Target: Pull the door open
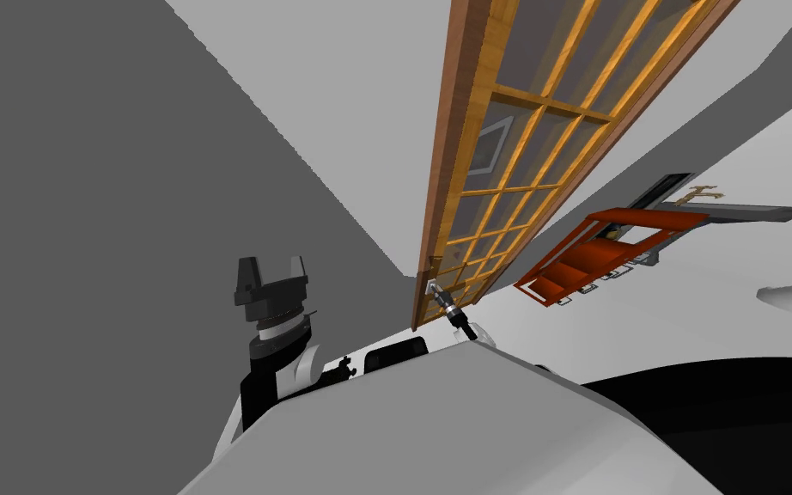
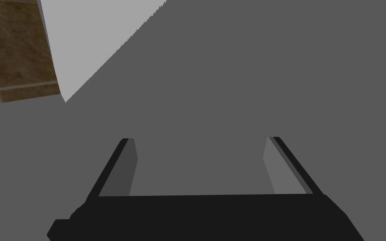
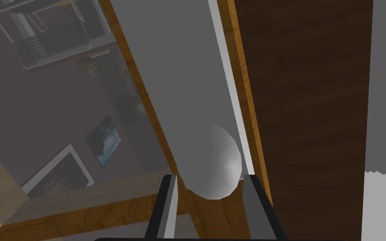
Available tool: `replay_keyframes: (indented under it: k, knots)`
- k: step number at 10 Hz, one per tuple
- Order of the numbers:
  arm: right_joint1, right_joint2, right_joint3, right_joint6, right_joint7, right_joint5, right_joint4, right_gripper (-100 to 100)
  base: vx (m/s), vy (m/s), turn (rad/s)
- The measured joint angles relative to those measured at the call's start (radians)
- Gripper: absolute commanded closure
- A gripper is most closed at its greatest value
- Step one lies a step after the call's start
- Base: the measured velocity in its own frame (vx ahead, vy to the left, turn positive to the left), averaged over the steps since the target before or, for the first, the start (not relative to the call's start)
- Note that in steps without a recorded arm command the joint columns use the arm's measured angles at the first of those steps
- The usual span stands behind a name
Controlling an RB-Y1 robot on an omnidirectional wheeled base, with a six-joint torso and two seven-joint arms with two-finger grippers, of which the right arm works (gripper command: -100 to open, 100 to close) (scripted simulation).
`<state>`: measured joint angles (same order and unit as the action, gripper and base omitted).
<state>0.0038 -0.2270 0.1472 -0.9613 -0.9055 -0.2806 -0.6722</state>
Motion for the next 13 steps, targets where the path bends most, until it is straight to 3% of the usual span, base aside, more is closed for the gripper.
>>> replay_keyframes:
  k: [5,7,8,10,11,12,13]
  knots:
    - [-0.011,-0.008,-0.011,-0.003,0.121,0.042,0.014,100,-0.027,-0.012,0.06]
    - [0.002,-0.01,-0.019,0.015,0.168,0.055,-0.016,100,-0.024,-0.009,0.051]
    - [-0.012,-0.013,-0.019,0.003,0.19,0.066,0.011,100,-0.041,-0.015,0.088]
    - [-0.013,-0.017,-0.023,-0.005,0.237,0.086,0.02,100,-0.03,-0.017,0.055]
    - [0.002,-0.015,-0.027,0.006,0.262,0.094,-0.007,100,-0.045,-0.023,0.112]
    - [0.0,-0.018,-0.03,0.005,0.289,0.108,-0.001,100,-0.036,-0.018,0.033]
    - [0.015,-0.016,-0.035,0.024,0.315,0.113,-0.035,100,-0.019,-0.008,0.008]
